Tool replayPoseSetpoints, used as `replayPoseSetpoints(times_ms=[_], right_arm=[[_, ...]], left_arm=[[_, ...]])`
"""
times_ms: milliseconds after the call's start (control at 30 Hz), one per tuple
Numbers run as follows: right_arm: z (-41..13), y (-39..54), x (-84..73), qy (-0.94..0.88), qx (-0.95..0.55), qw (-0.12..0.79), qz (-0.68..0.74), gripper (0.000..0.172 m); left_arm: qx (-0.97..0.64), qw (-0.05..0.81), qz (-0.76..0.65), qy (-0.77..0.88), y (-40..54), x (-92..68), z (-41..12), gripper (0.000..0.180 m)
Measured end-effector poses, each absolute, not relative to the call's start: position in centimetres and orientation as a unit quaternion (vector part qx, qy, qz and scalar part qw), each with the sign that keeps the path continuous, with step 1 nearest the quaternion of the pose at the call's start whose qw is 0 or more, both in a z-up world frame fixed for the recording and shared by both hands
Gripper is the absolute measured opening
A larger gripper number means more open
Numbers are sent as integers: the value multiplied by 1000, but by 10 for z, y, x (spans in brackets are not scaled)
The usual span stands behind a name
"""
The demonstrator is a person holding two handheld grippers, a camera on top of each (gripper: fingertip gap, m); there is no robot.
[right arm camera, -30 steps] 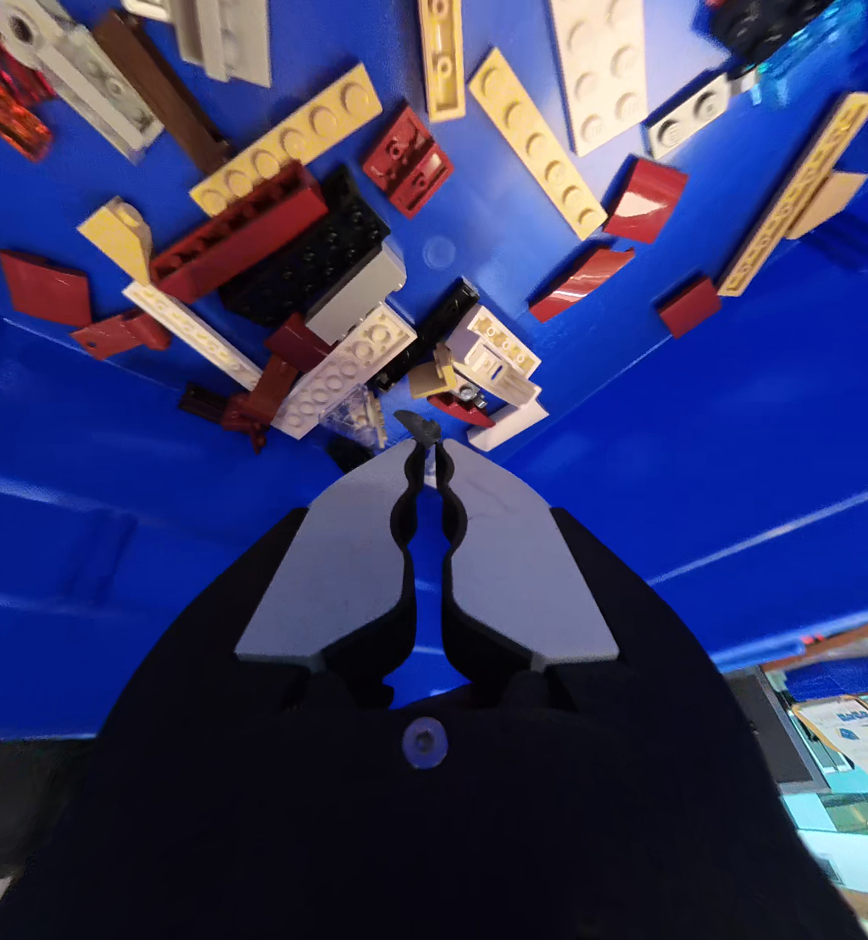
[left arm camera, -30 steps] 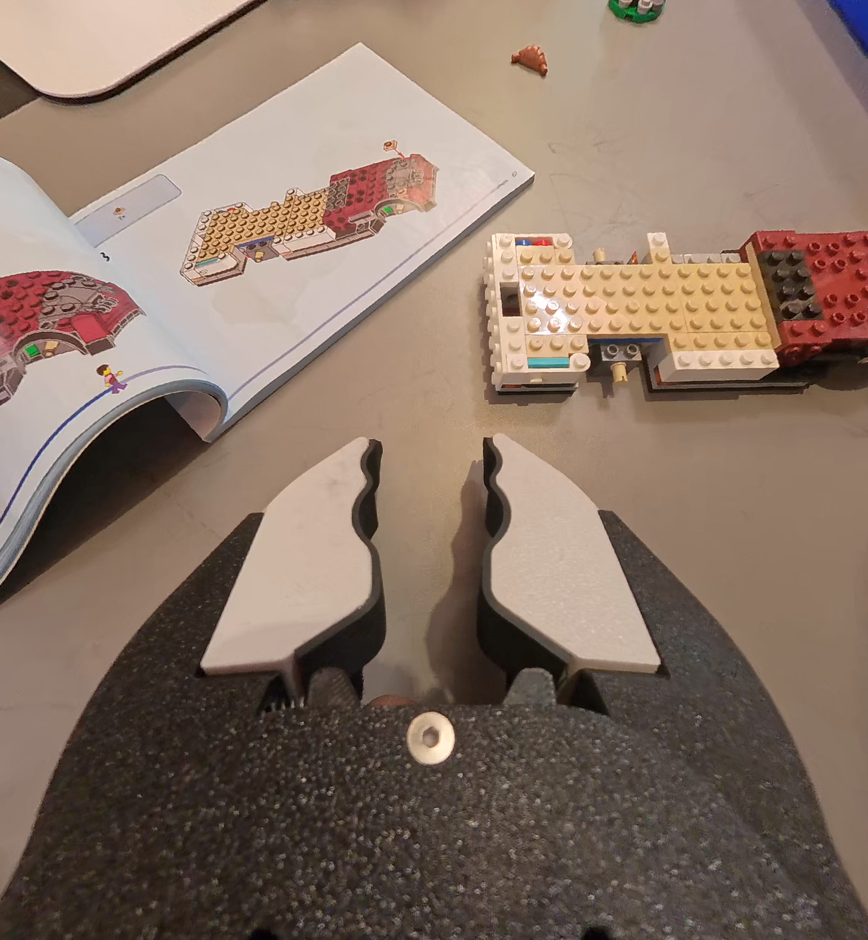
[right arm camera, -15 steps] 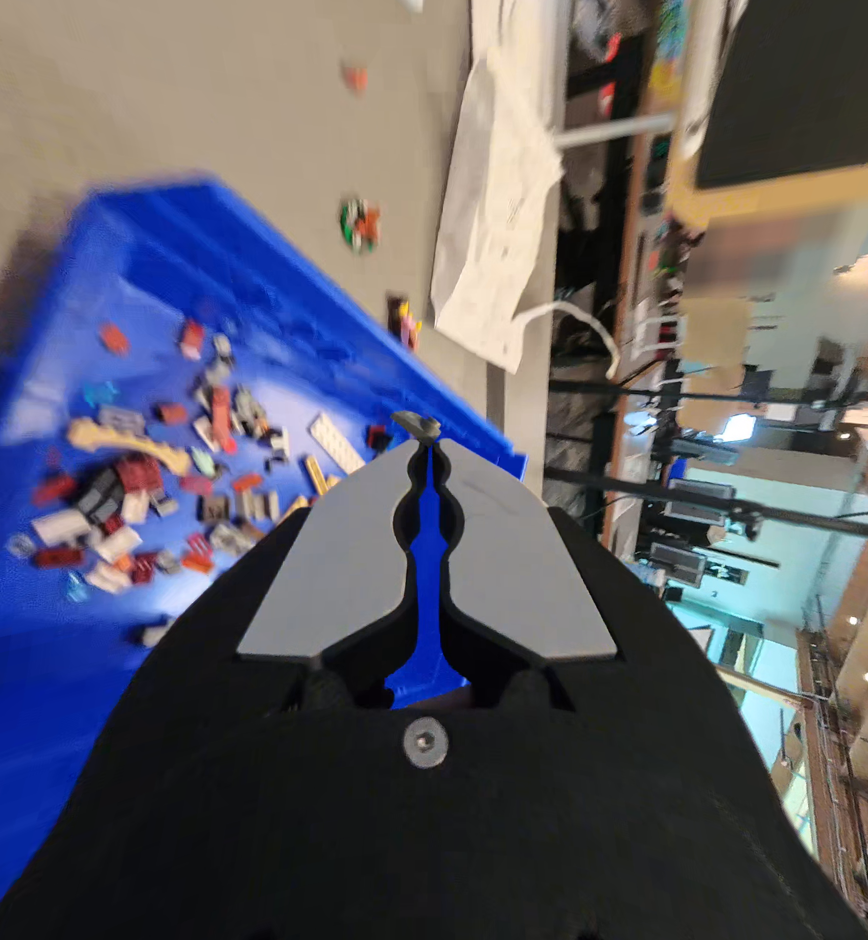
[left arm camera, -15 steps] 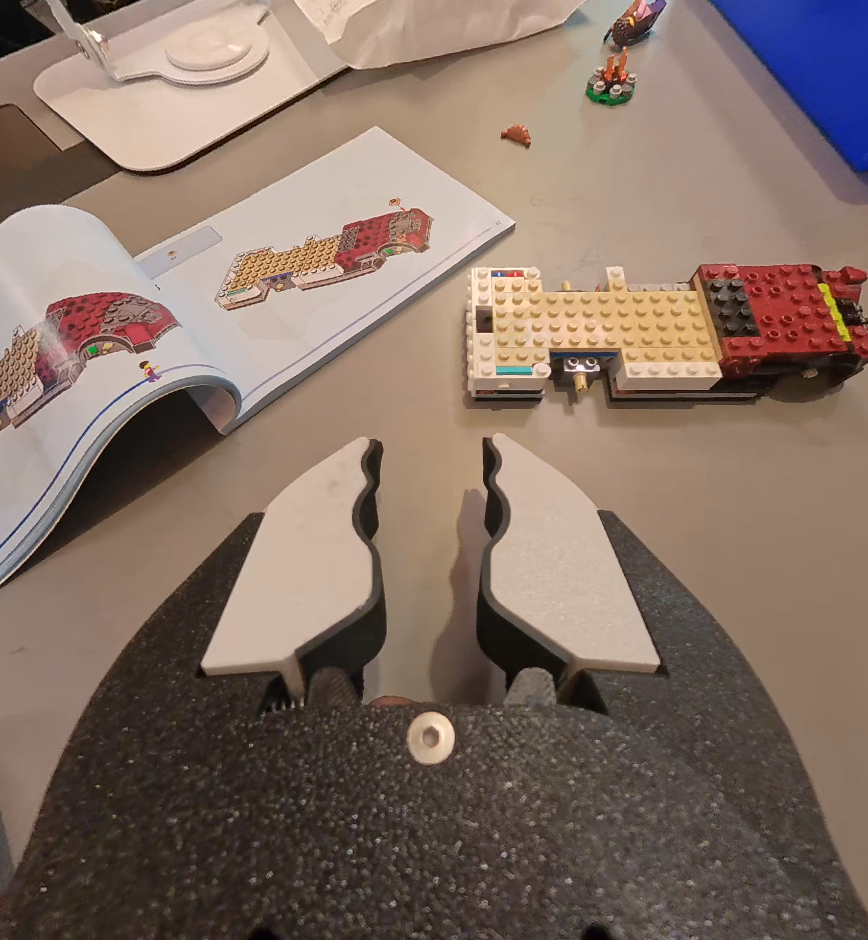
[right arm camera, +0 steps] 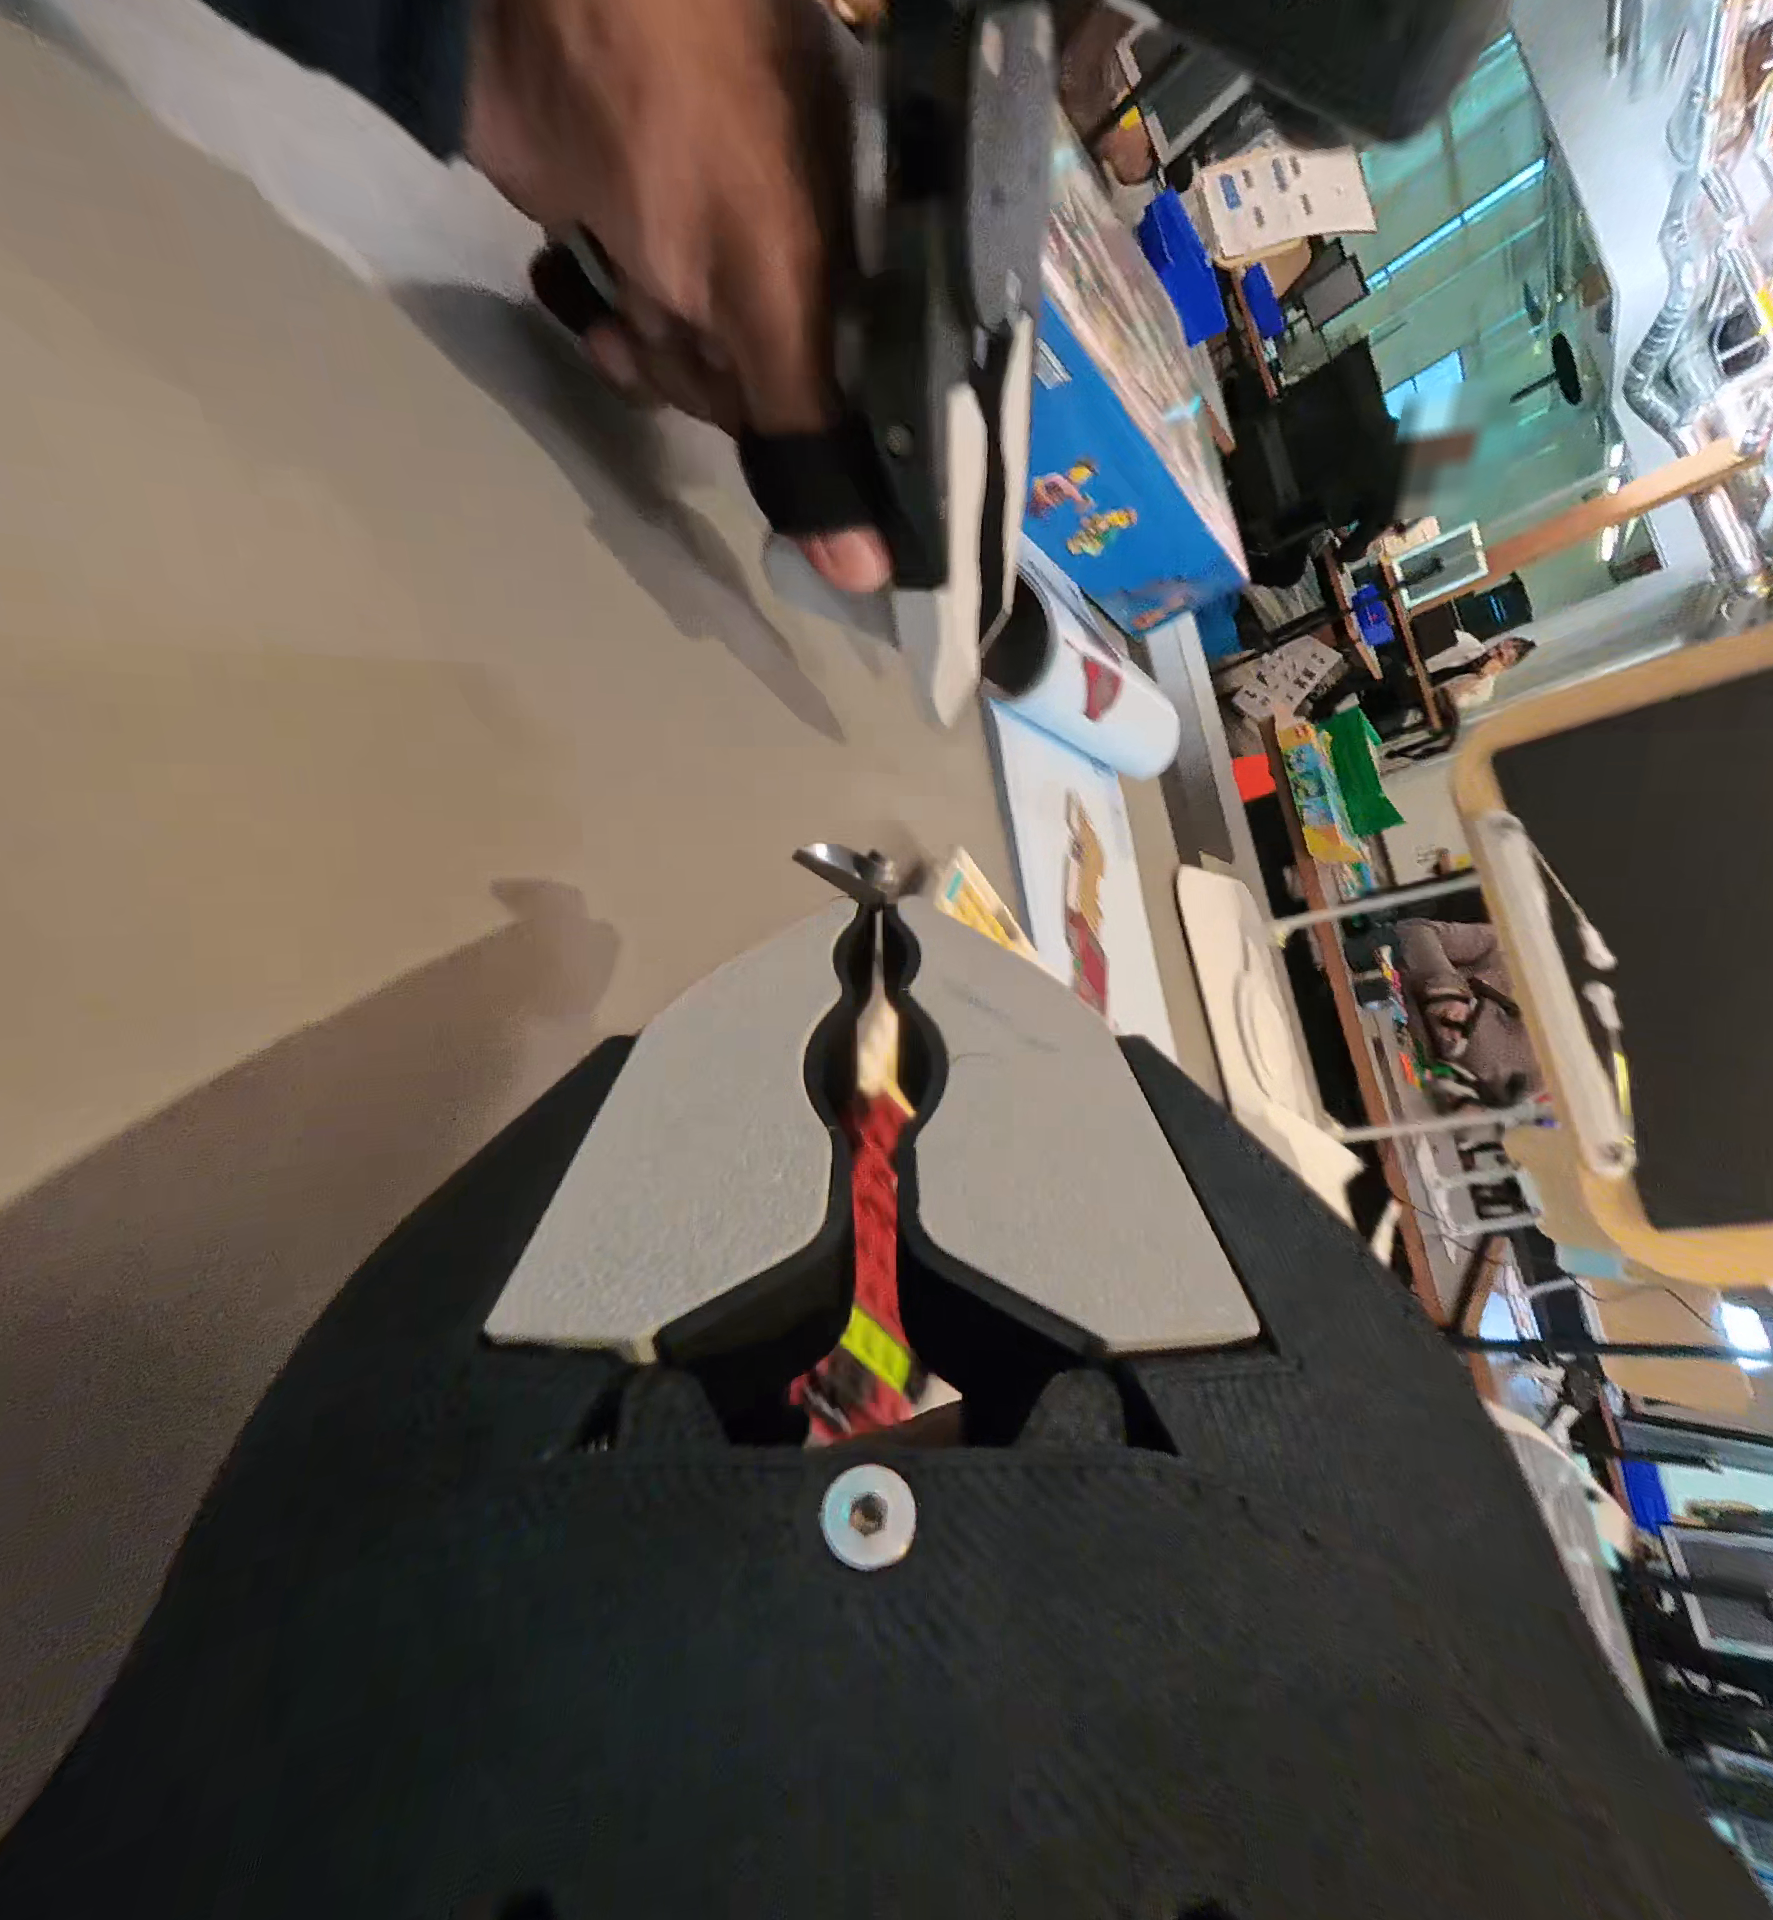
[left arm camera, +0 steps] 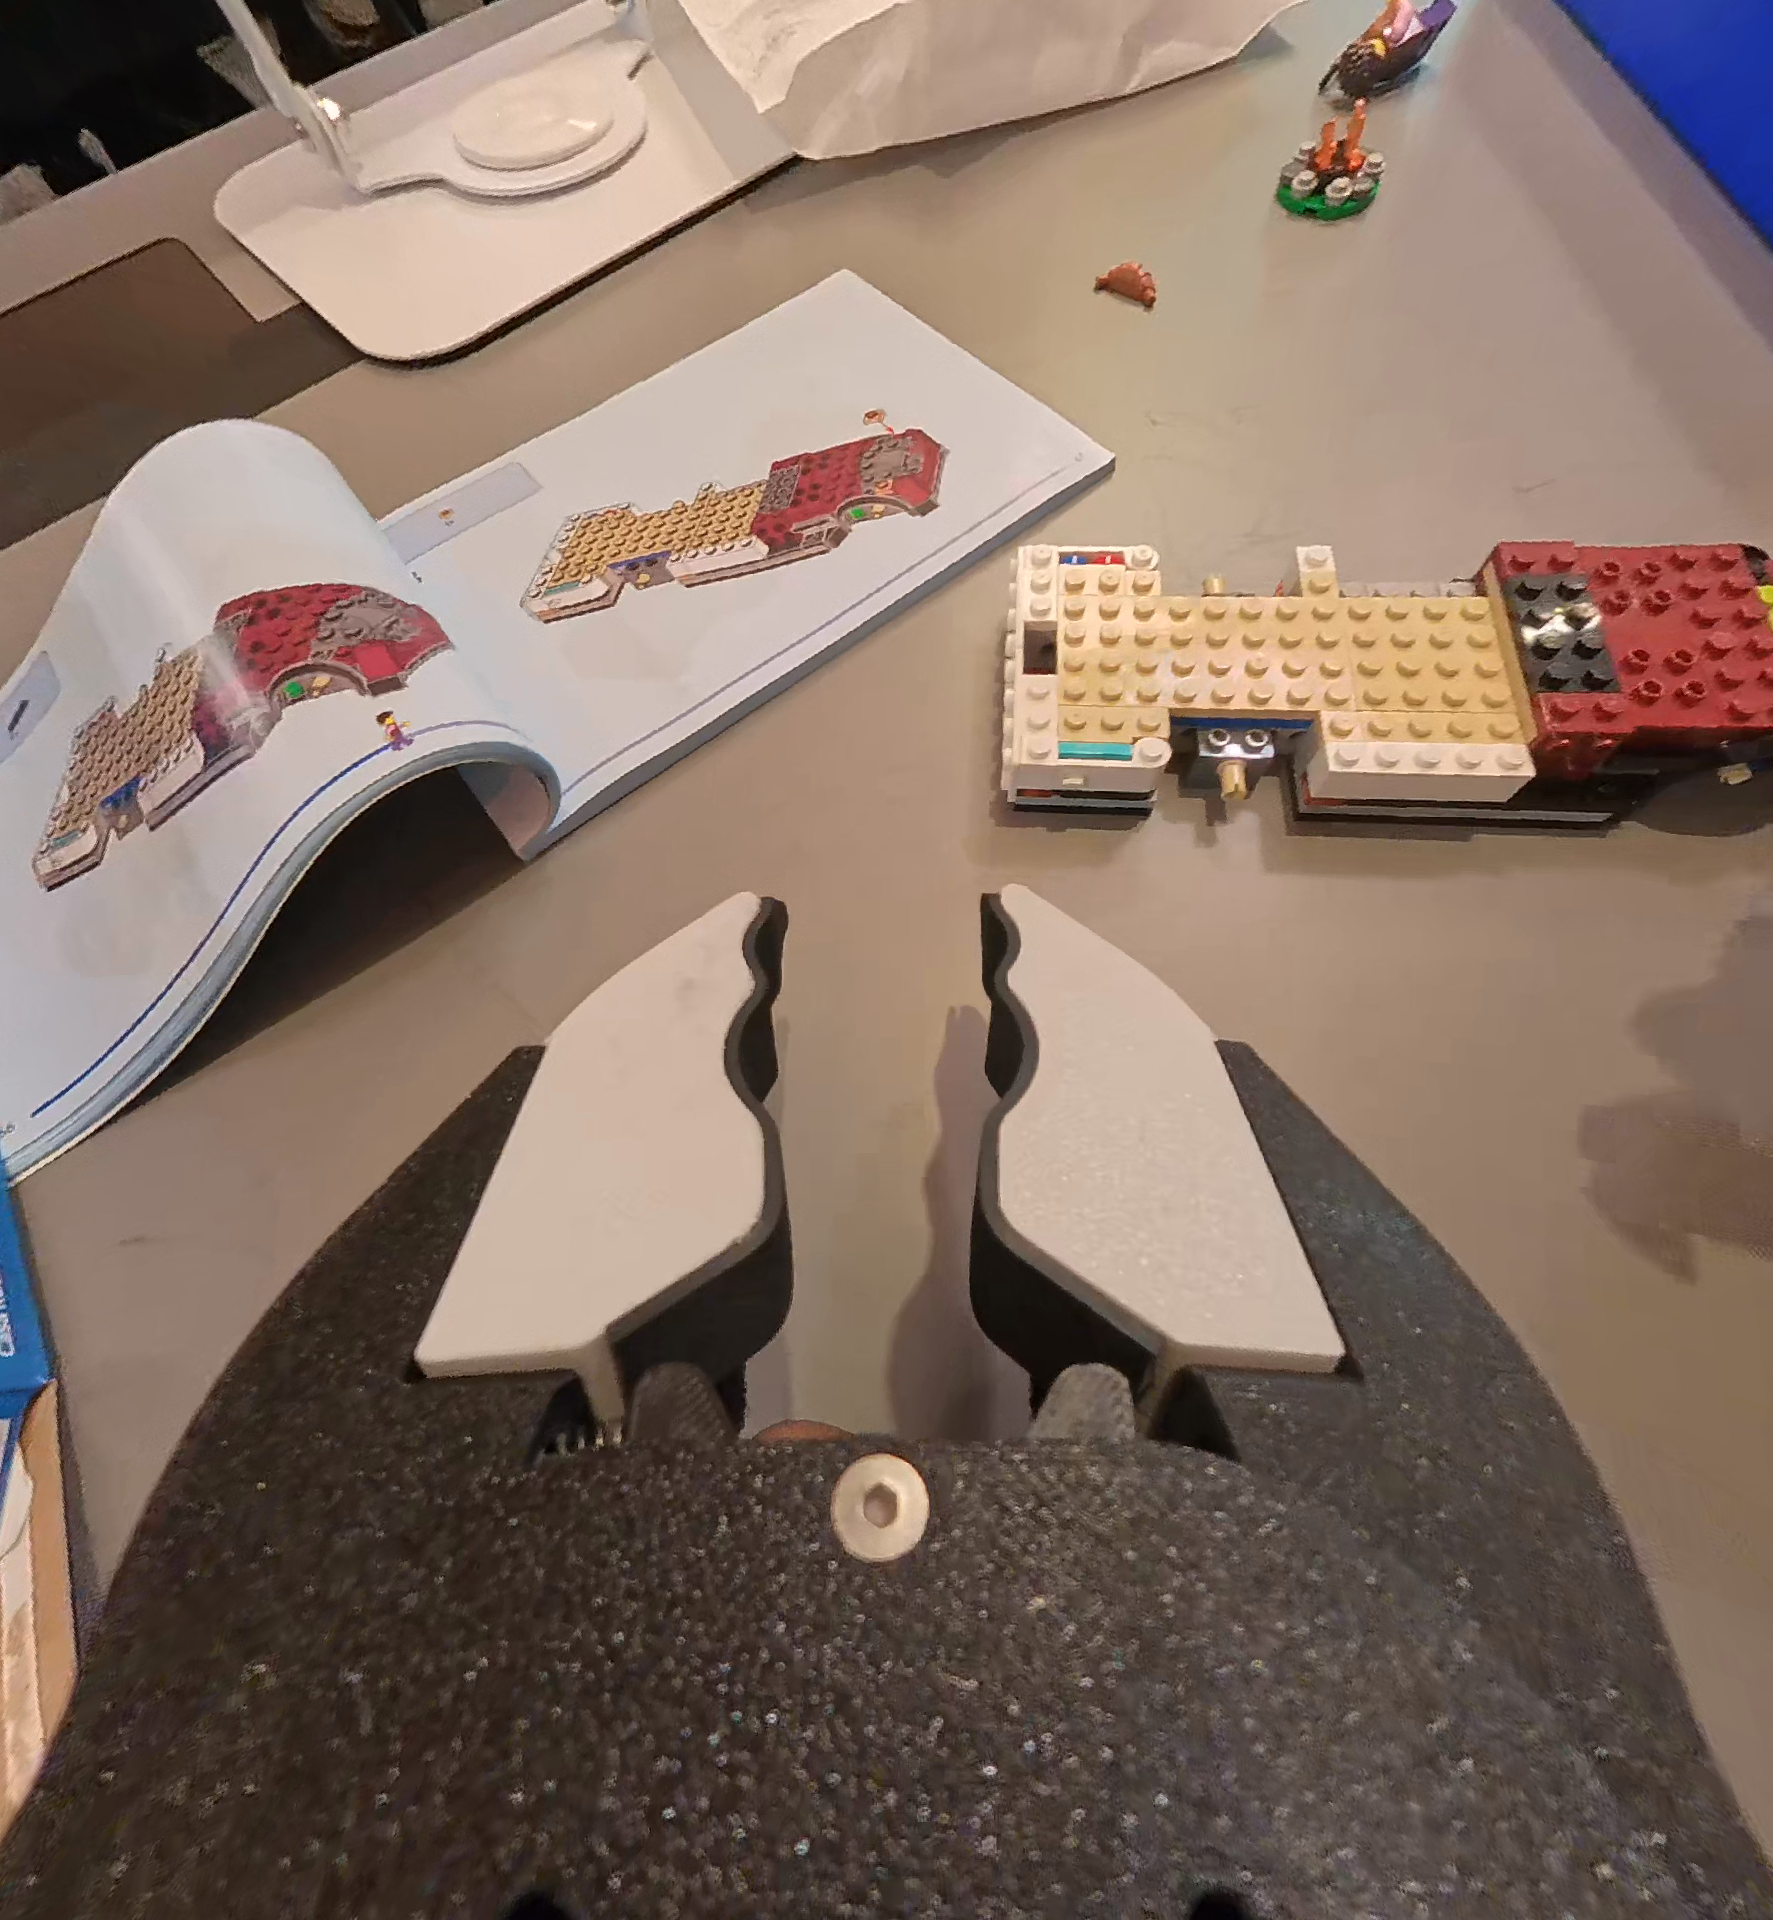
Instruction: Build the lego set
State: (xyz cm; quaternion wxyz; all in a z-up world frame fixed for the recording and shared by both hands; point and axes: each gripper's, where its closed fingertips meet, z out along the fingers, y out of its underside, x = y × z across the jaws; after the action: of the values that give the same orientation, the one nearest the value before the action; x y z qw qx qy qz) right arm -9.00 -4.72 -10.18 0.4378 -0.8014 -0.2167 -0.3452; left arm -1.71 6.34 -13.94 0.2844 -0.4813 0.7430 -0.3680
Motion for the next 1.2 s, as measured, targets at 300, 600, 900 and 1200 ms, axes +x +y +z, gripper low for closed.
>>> replayPoseSetpoints(times_ms=[300,600,900,1200], right_arm=[[-135,-24,-77,-136,-829,426,-336,1],[-156,-23,-67,-127,-846,378,-354,1],[-158,-29,-65,-110,-859,375,-331,1],[-159,-34,-66,-106,-867,376,-311,1]], left_arm=[[-521,254,-364,729,76,-22,-149,38],[-527,234,-379,724,74,-23,-150,37],[-522,233,-374,730,73,-23,-152,37],[-523,230,-385,725,74,-22,-150,37]])
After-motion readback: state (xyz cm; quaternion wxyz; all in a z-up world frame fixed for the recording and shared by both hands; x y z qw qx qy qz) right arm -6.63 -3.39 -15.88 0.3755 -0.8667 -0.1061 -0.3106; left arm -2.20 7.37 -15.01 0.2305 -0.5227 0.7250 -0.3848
